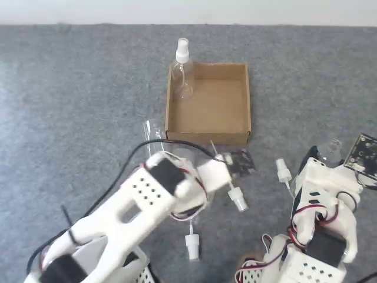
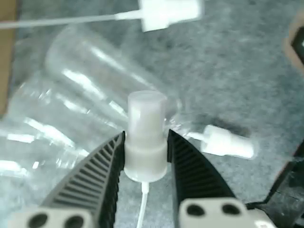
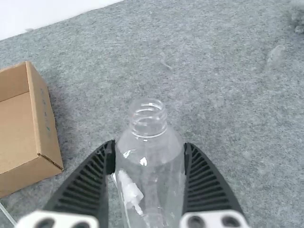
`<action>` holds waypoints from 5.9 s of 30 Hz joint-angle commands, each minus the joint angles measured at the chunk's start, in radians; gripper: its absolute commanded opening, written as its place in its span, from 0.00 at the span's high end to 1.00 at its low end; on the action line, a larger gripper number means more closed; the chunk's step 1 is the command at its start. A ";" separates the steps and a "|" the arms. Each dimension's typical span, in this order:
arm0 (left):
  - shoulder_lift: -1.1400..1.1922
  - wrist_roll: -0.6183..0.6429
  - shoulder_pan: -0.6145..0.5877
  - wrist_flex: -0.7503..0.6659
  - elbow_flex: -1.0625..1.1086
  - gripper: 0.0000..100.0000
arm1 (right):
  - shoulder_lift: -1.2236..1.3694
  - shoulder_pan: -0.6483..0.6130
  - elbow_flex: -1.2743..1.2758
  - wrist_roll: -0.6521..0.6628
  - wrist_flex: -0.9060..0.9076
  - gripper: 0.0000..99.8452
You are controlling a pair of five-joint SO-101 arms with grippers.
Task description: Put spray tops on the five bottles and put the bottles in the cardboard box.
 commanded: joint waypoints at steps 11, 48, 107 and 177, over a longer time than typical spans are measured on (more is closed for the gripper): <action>-0.092 0.000 -0.396 -0.143 0.007 0.93 | -0.013 0.005 -0.014 -0.003 -0.021 0.95; 0.539 0.192 -0.815 -0.281 -0.378 0.94 | -0.013 0.004 -0.005 -0.003 -0.025 0.95; 1.379 0.084 -0.818 0.331 -1.400 0.96 | -0.013 0.005 -0.002 0.031 -0.024 0.95; 0.160 0.190 -0.760 0.066 -0.536 0.99 | -0.013 -0.292 0.048 0.032 -0.137 0.95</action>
